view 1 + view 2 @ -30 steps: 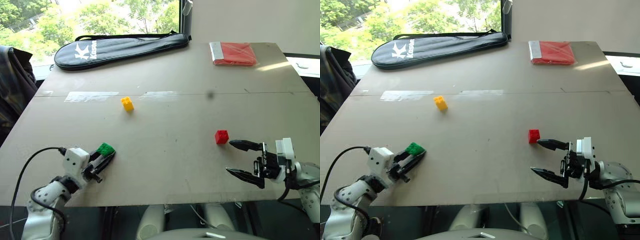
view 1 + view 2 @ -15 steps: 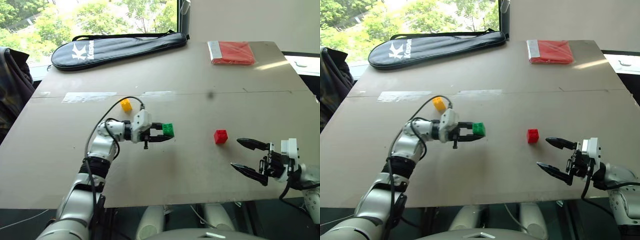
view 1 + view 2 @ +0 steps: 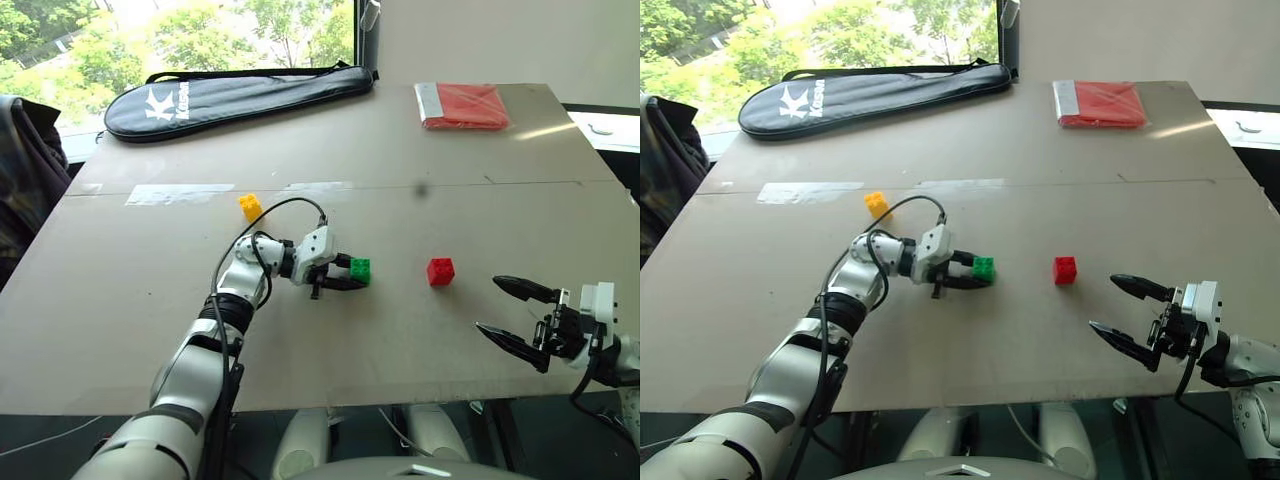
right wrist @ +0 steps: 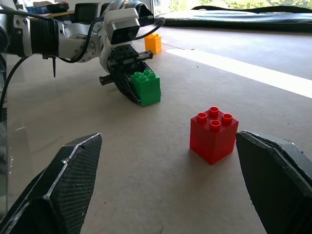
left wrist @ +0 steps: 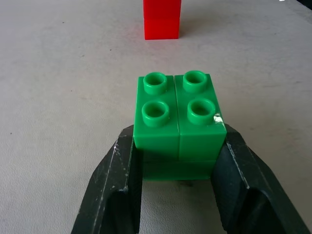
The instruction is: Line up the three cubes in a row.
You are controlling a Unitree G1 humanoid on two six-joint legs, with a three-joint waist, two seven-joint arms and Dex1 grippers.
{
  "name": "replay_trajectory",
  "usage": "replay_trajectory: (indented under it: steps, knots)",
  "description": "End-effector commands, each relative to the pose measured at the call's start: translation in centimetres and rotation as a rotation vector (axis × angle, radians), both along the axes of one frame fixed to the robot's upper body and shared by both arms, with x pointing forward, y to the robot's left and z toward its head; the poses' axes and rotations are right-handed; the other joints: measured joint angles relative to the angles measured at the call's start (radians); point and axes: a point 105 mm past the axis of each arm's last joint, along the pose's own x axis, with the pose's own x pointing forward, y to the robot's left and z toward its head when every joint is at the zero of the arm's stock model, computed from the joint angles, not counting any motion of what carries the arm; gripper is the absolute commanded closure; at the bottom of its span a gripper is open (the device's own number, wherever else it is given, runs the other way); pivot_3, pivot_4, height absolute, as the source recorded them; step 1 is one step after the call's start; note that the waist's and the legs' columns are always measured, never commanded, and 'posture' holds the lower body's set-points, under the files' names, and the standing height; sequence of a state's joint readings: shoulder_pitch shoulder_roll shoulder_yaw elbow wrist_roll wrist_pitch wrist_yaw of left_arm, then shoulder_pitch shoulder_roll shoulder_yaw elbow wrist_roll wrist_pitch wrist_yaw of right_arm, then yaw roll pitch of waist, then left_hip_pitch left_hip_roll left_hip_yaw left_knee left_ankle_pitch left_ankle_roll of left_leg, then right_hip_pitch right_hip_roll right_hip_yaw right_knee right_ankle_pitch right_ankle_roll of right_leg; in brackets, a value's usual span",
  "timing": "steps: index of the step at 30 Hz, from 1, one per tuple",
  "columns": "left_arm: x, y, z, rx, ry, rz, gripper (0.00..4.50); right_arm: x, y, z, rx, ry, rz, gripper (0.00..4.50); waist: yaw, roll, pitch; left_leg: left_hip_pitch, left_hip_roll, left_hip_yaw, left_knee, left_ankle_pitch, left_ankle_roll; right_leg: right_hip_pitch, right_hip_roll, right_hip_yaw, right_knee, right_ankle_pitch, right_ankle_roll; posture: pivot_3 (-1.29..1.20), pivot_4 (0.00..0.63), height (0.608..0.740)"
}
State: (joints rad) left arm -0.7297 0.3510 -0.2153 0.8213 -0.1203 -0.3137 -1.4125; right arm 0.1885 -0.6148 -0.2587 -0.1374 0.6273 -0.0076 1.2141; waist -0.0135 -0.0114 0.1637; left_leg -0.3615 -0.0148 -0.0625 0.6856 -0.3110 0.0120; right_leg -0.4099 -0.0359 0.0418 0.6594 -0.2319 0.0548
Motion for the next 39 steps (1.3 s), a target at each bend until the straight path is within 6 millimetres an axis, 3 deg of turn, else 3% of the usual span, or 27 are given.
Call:
replay_trajectory:
  steps: [1, 6, 22, 39]
  knots:
    - [0.1, -0.7, 0.2, 0.000, -0.024, -0.008, 3.20, -0.1, -0.4, 1.0, -0.001, -0.054, -0.021, 0.00, 0.000, 0.000, 0.000, 0.000, 0.000, 0.000, 0.000, 0.000, 0.000, 0.000, 0.000, 0.000, 0.000, 0.000, 0.000, 0.00, 0.150, 0.740]
    - [0.2, -1.0, 0.1, 0.000, -0.022, -0.003, 3.20, 0.0, -0.5, 1.0, -0.002, -0.055, -0.020, 0.00, 0.000, 0.000, 0.000, 0.000, 0.000, 0.000, 0.000, 0.000, 0.000, 0.000, 0.000, 0.000, 0.000, 0.000, 0.000, 0.00, 0.150, 0.740]
    - [-0.3, -5.5, -1.3, 0.018, -0.014, -0.033, 3.20, 0.3, -0.3, 0.8, -0.005, -0.054, -0.020, 0.00, 0.004, 0.000, 0.000, 0.000, -0.001, 0.000, 0.000, 0.000, 0.000, 0.001, 0.000, 0.000, 0.000, 0.000, 0.000, 0.00, 0.150, 0.740]
    - [-2.0, -5.5, -2.8, 0.053, 0.034, -0.075, 3.20, 0.3, -0.4, 0.9, -0.011, -0.059, -0.009, 0.00, 0.003, 0.001, -0.001, 0.001, -0.001, 0.000, 0.000, 0.000, 0.000, 0.001, 0.000, 0.000, 0.000, 0.000, 0.000, 0.00, 0.150, 0.740]
